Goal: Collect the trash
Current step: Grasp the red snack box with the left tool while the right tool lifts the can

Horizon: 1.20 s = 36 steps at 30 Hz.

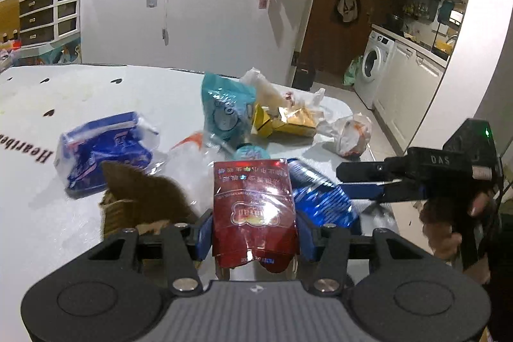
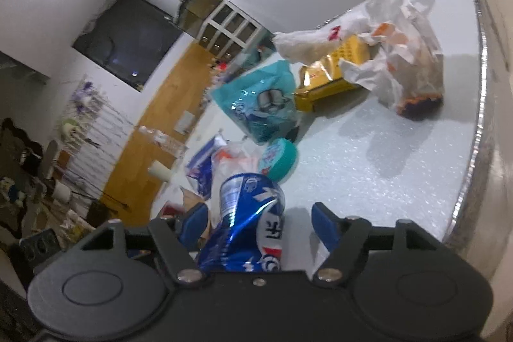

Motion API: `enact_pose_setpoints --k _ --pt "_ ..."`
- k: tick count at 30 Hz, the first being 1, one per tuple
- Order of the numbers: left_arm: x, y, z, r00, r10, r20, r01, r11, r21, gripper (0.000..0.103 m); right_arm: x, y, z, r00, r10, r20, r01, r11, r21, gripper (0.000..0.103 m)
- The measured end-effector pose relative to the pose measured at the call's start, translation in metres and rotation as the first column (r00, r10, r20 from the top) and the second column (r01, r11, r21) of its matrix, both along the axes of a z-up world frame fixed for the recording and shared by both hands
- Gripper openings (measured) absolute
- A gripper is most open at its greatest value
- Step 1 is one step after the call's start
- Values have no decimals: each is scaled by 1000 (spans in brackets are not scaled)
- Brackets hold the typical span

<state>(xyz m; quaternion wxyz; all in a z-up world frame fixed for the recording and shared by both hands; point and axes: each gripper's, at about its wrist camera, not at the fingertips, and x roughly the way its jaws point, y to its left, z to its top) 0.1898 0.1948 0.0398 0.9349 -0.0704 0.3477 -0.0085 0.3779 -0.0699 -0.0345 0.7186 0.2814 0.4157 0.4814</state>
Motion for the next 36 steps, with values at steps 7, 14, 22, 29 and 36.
enact_pose_setpoints --k 7,14,22,29,36 --pt "16 -12 -22 998 2 -59 1 999 48 53 -2 16 1 996 89 9 -89 996 22 73" --pt "14 -6 -30 997 16 -70 -12 998 54 53 -6 37 7 991 134 -10 -134 989 -57 51" --pt "5 -6 -28 997 33 -69 -30 999 46 53 -38 51 35 986 131 106 -99 958 -268 48" --pt "-17 -12 -9 998 46 -30 -45 998 38 52 -72 31 63 971 82 224 -6 948 -319 47" --pt "-33 -30 -13 998 11 -57 -9 999 43 52 -99 31 69 972 120 201 -26 908 -418 48"
